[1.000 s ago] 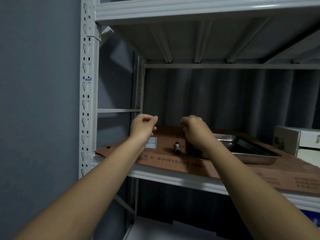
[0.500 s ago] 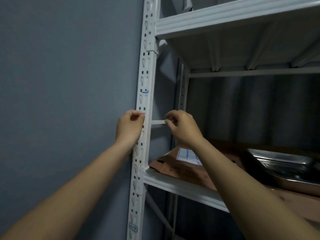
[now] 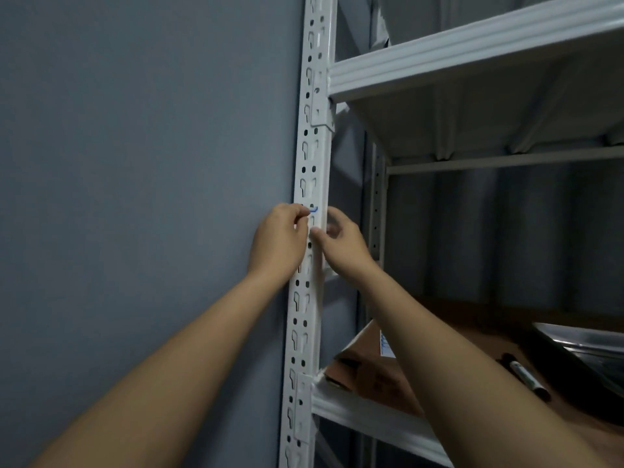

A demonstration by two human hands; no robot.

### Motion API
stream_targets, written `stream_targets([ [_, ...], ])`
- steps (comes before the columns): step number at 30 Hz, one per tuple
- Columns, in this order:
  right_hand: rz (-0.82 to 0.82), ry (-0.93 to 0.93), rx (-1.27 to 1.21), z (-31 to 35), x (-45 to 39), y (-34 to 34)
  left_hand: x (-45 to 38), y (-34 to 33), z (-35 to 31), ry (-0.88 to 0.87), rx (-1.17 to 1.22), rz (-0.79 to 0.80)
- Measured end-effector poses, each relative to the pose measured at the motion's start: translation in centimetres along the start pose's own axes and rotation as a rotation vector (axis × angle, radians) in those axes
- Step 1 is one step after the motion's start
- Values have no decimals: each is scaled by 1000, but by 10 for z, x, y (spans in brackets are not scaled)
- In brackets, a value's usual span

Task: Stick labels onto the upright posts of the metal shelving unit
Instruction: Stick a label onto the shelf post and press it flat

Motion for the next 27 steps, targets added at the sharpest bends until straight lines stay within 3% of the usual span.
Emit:
stream_targets([
  [27, -7, 62, -76, -24, -9, -6, -14, -9, -2, -19, -173, -151],
])
Point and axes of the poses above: each hand's wrist, its own x-axis away from the middle knuckle, its own y-axis out of the back of the hand, z = x × y, the point moved 7 cm from there along -x, towards the middle knuckle, and after that the axes turned 1 degree about -z, right-handed, at the moved point
